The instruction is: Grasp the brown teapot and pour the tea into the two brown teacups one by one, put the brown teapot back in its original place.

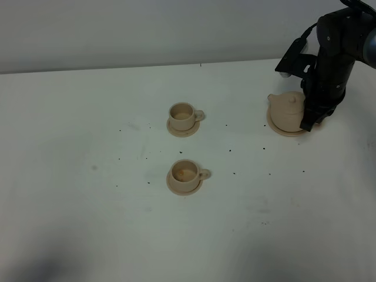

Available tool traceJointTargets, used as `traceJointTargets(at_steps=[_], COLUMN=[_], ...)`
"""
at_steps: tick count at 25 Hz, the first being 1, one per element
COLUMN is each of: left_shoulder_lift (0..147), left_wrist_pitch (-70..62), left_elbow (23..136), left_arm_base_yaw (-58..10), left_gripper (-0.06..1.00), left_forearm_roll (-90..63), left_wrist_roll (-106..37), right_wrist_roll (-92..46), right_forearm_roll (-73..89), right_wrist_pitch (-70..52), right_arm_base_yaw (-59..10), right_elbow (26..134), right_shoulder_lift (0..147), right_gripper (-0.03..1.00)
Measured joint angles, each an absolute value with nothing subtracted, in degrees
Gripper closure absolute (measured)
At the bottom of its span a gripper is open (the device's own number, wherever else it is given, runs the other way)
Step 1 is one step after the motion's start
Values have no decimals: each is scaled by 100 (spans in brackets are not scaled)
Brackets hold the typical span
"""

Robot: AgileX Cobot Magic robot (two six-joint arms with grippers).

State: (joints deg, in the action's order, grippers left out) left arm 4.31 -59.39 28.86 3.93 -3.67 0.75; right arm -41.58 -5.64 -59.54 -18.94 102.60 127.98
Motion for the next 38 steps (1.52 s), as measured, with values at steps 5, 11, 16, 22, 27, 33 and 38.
traceJointTargets(at_steps=[5, 11, 16, 22, 27, 33, 38], left_shoulder_lift=[431, 431, 431, 431, 431, 431, 431], left_wrist_pitch=[-5939, -5939, -5939, -5939, -5939, -5939, -5939], left_elbow=[2886, 2886, 2886, 2886, 2886, 2886, 2886], left_arm_base_yaw=[393, 393, 393, 393, 393, 393, 393], left_gripper=[70, 70, 70, 70, 70, 70, 70], left_forearm_roll=[-367, -367, -367, -367, -367, -367, -367], left_wrist_roll=[75, 75, 75, 75, 75, 75, 75], right_wrist_roll=[-3968, -3812, -3707, -3573, -3562, -3460, -3422], right_forearm_roll=[-532, -521, -515, -503, -503, -508, -519], right_wrist_pitch=[-5970, -5948, -5869, -5831, -5831, -5839, -5901], right_arm_base_yaw=[-1894, -1894, -1894, -1894, -1894, -1894, -1894], right_elbow=[10260, 10260, 10260, 10260, 10260, 10260, 10260], right_shoulder_lift=[12798, 12798, 12798, 12798, 12798, 12741, 12620], right_gripper=[86, 86, 86, 86, 86, 86, 86])
